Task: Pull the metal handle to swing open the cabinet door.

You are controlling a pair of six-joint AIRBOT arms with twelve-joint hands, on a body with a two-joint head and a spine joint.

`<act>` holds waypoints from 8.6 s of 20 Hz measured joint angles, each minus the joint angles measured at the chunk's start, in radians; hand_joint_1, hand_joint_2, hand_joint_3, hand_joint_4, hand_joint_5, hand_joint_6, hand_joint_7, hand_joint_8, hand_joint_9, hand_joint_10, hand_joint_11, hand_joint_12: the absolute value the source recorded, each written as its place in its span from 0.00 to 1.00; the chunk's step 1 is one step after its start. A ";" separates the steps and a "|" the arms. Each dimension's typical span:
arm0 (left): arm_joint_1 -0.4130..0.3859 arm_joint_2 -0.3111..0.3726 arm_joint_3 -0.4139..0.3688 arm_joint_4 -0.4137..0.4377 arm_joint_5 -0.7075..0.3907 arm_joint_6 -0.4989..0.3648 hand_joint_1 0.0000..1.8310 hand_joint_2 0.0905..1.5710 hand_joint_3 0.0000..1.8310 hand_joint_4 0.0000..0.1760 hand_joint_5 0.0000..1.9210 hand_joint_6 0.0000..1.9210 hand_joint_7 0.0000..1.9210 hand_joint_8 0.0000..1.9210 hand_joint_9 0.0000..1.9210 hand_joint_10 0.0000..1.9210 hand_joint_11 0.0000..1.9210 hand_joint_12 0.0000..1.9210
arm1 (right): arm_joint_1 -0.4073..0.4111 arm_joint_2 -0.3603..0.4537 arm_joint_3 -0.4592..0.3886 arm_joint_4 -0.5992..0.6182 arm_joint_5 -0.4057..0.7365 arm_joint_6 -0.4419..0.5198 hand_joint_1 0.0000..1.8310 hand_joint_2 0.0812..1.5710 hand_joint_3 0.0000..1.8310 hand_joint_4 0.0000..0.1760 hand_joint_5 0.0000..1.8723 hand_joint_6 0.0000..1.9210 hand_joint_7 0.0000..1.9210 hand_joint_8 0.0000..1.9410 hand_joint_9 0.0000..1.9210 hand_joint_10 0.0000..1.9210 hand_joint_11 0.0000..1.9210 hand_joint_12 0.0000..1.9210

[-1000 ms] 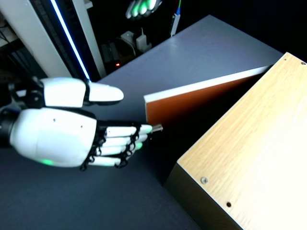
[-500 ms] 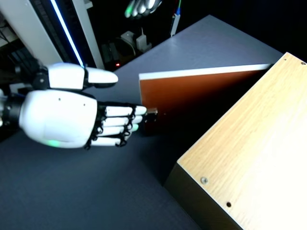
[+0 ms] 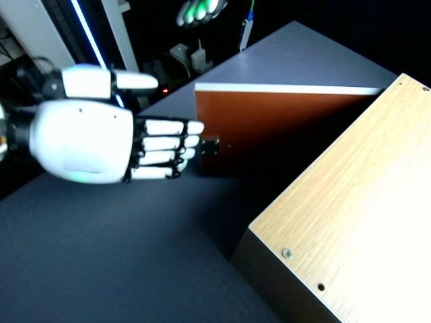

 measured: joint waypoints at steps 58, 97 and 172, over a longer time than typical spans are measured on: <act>0.000 0.000 0.000 -0.001 0.000 0.000 0.00 1.00 0.09 0.00 0.14 0.00 0.15 0.00 0.13 0.00 0.00 0.31 | 0.039 -0.153 -0.035 -0.172 -0.112 -0.028 0.00 1.00 0.05 0.00 0.17 0.00 0.17 0.00 0.15 0.00 0.00 0.38; 0.000 0.000 0.000 0.000 0.000 0.000 0.00 1.00 0.07 0.00 0.14 0.00 0.14 0.00 0.12 0.00 0.00 0.28 | 0.078 -0.251 -0.101 -0.185 -0.069 -0.414 0.00 1.00 0.06 0.00 0.17 0.00 0.16 0.00 0.14 0.00 0.00 0.36; 0.000 0.000 0.000 0.000 0.000 0.000 0.00 1.00 0.08 0.00 0.14 0.00 0.15 0.00 0.13 0.00 0.00 0.33 | 0.004 -0.324 0.322 0.185 -0.031 -1.151 0.00 1.00 0.04 0.00 0.17 0.00 0.16 0.00 0.15 0.00 0.00 0.38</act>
